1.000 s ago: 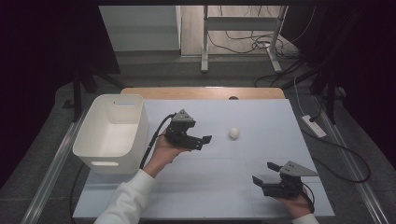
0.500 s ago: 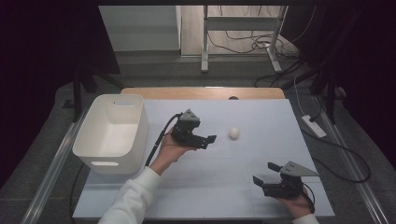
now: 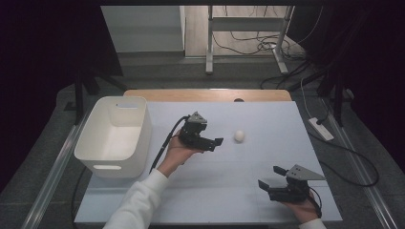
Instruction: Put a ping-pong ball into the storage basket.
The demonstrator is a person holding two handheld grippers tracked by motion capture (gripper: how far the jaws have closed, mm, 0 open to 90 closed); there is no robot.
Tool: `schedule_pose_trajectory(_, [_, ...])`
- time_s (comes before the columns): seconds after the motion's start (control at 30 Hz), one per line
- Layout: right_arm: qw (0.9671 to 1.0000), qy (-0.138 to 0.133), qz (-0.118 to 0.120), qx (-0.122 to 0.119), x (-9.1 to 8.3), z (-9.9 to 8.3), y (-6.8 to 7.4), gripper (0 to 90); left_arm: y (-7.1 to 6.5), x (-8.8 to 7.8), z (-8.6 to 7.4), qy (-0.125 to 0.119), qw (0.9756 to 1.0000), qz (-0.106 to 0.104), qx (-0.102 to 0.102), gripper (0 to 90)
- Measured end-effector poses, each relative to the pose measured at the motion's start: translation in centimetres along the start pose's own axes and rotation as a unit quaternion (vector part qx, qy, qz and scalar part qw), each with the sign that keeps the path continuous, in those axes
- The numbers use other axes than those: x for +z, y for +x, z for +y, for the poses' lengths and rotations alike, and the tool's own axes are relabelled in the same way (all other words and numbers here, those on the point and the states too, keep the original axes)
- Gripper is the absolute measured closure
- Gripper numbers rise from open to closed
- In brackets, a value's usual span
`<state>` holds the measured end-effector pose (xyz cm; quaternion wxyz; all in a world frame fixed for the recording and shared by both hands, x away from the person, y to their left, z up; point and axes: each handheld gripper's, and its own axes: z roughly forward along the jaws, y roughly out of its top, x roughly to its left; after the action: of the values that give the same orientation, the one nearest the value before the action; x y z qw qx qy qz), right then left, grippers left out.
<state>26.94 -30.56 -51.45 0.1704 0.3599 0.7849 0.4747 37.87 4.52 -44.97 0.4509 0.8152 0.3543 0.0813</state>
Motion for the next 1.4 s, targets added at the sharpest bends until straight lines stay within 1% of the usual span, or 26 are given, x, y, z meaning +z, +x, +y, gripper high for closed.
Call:
schedule_pose_trajectory(0.33, [1.0,0.001,-0.001,0.0,0.0,0.0,0.0,14.5,-0.2,1.2,0.3,0.006,1.0,-0.001,0.002,11.8])
schedule_pose_trajectory(0.4, [1.0,0.0,-0.001,0.001,0.1,0.0,0.0,14.4,-0.3,1.6,0.5,0.005,1.0,-0.005,-0.001,11.8])
schedule_pose_trajectory(0.57, [1.0,0.001,-0.001,0.002,0.1,-0.1,0.0,14.5,-0.5,2.6,0.8,0.006,1.0,-0.006,-0.003,11.9])
schedule_pose_trajectory(0.7, [1.0,0.001,-0.001,0.003,0.0,-0.1,-0.1,14.4,-0.5,3.1,0.9,0.011,0.9999,-0.004,-0.003,11.9])
schedule_pose_trajectory(0.77, [1.0,0.001,-0.002,0.003,0.0,-0.1,-0.1,14.4,-0.7,3.4,0.9,0.018,0.9998,0.001,0.004,11.9])
schedule_pose_trajectory(0.83, [1.0,0.001,-0.002,0.003,0.0,-0.1,-0.1,14.4,-0.7,3.7,0.9,0.02,0.9998,0.001,0.002,11.9])
schedule_pose_trajectory(1.17, [1.0,0.001,-0.001,0.003,0.1,-0.1,0.0,14.4,-1.0,4.5,1.2,0.029,0.9996,-0.002,0.005,11.9])
schedule_pose_trajectory(1.4, [1.0,0.002,0.0,0.003,0.1,-0.1,0.0,14.4,-1.0,5.2,1.0,0.035,0.9994,-0.002,0.003,11.8])
